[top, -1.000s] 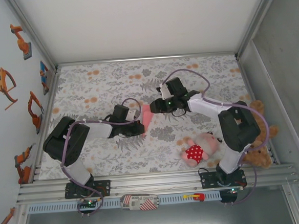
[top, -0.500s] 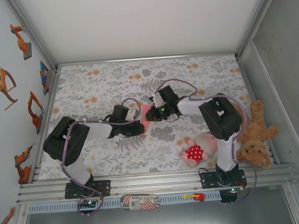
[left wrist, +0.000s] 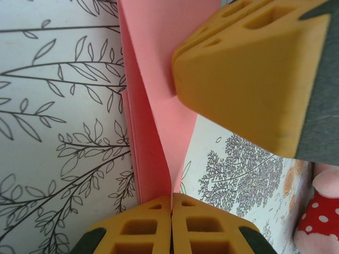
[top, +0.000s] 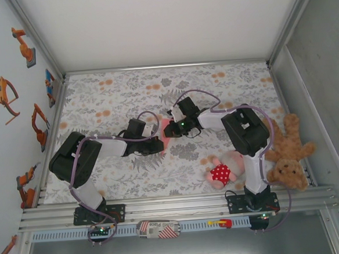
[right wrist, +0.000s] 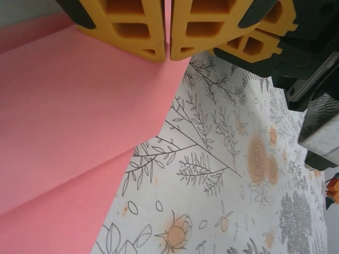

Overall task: Fold a paper plane with a square sheet of paper (pick it up from the middle)
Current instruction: Fold the wing for the fifth time at the center of the table.

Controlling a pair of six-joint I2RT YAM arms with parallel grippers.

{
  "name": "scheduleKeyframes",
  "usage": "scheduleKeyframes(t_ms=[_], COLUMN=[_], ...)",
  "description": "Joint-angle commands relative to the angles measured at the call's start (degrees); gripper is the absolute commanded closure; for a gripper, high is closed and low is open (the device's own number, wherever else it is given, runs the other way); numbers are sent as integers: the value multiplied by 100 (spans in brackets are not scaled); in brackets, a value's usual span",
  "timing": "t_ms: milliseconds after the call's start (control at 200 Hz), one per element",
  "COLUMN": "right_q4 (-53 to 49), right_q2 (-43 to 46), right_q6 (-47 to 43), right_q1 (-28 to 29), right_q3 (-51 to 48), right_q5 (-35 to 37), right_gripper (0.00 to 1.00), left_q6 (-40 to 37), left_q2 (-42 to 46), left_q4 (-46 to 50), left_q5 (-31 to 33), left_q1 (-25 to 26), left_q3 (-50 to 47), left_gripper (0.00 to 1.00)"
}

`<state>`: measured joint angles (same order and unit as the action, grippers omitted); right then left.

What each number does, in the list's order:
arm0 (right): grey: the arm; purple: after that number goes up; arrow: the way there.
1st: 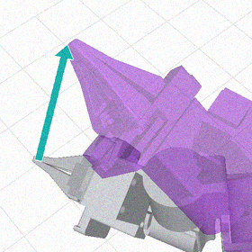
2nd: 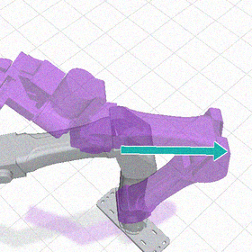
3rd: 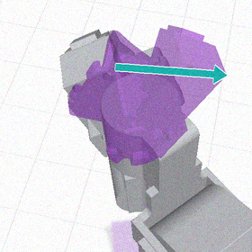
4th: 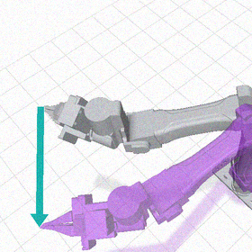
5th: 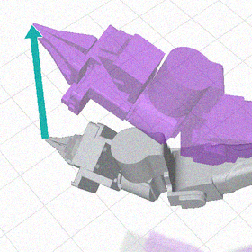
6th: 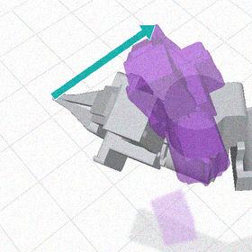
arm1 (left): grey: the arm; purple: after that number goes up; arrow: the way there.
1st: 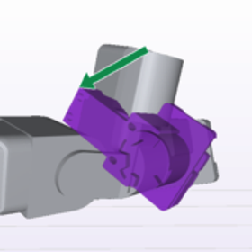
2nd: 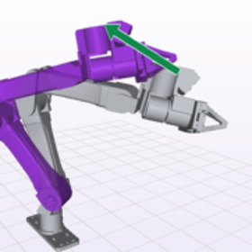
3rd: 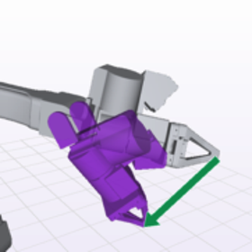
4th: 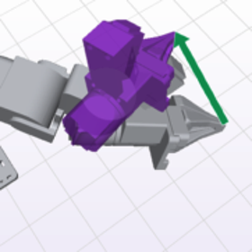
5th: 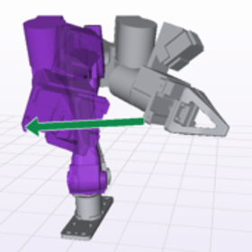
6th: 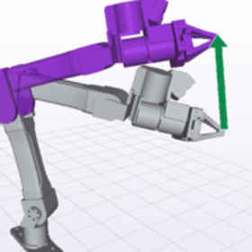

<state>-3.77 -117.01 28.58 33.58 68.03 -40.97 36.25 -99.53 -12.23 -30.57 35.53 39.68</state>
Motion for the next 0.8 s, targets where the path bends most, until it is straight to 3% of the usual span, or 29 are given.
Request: scheduleKeyframes(t_ms=[0,796], right_q4=[-208,-550], right_q2=[-107,-305], right_q6=[-133,-141], right_q1=[52,52], right_q3=[186,270], right_q5=[66,621], right_gripper=[89,89], left_q6=[58,22], left_q2=[-238,-236], left_q4=[383,583], left_q5=[31,-19], left_q1=[-11,-11], left_q3=[-69,18], left_gripper=[90,88])
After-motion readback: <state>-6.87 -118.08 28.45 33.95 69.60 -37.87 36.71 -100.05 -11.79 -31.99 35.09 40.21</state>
